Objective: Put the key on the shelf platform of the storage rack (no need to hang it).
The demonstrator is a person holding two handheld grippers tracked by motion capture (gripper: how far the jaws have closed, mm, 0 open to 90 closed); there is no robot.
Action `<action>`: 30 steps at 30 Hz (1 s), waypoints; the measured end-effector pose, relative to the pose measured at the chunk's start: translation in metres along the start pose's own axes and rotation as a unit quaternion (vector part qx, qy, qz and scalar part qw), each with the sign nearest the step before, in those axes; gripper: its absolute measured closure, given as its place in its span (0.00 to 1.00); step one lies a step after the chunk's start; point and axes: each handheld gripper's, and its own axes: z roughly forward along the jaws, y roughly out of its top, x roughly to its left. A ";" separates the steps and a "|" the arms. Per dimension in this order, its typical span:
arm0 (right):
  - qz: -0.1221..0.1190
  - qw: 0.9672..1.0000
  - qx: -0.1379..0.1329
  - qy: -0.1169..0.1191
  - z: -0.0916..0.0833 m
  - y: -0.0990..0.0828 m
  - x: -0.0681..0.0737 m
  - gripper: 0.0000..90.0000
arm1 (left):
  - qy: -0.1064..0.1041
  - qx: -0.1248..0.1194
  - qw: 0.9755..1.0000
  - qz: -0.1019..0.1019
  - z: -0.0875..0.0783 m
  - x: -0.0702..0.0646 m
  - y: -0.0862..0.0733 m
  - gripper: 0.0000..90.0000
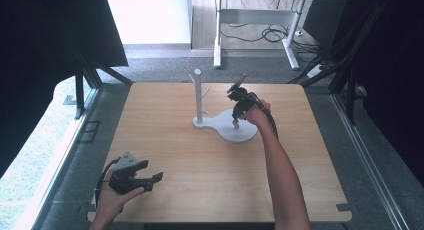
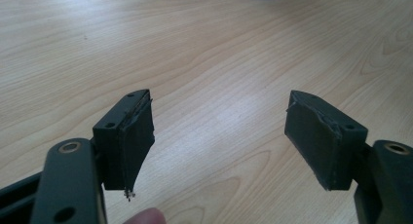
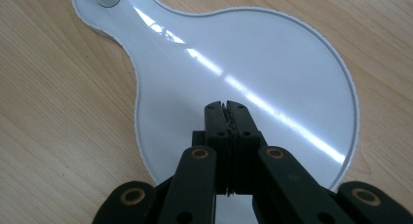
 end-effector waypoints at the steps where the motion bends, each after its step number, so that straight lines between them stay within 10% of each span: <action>1: 0.001 1.000 0.000 0.000 0.001 0.000 0.000 1.00 | -0.001 0.001 1.000 0.001 0.000 -0.001 0.000 0.29; 30: 0.012 1.000 -0.016 -0.019 0.030 -0.001 -0.003 0.87 | -0.001 0.007 1.000 0.003 0.005 -0.001 -0.001 0.29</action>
